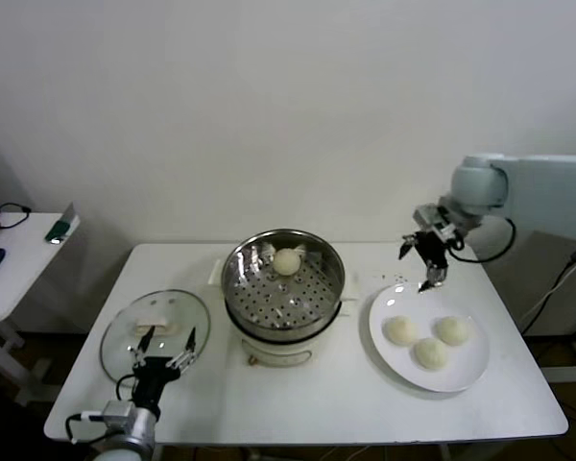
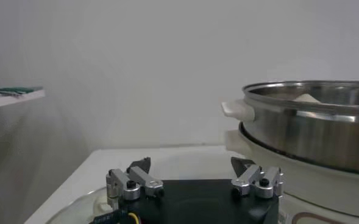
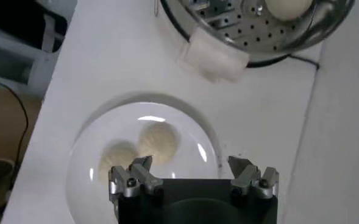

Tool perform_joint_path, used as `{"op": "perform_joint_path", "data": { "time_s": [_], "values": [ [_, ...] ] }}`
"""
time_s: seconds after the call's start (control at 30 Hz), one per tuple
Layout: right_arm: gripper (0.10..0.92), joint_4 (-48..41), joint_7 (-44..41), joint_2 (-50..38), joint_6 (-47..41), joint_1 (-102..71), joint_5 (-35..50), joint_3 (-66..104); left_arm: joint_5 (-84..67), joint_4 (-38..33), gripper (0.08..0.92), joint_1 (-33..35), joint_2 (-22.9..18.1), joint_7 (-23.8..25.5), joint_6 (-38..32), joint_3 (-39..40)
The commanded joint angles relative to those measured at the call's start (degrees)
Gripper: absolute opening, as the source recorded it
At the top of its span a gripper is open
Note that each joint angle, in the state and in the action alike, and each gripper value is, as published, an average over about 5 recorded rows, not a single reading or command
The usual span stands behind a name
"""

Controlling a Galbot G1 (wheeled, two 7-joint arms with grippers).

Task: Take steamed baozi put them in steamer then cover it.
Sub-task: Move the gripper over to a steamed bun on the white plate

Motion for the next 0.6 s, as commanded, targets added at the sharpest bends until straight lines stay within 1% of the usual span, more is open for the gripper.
{"op": "perform_joint_path", "data": {
  "time_s": [0.03, 0.23, 0.6],
  "values": [
    [0.823, 5.73, 5.27, -4.46, -8.83, -4.93, -0.96, 0.59, 0.06, 0.01, 0.823, 0.05, -0.09, 0.0, -0.08, -0.07],
    [0.823, 2.19, 6.75, -4.6, -10.18, -13.63, -4.7, 6.73, -0.05, 0.06, 0.823, 0.2, -0.2, -0.08, -0.39, -0.38],
    [0.823, -4.58, 5.9, -3.17, -9.85, -25.05, -9.57, 15.22, 0.01, 0.33, 0.823, 0.33, -0.39, -0.13, -0.54, -0.69]
  ]
}}
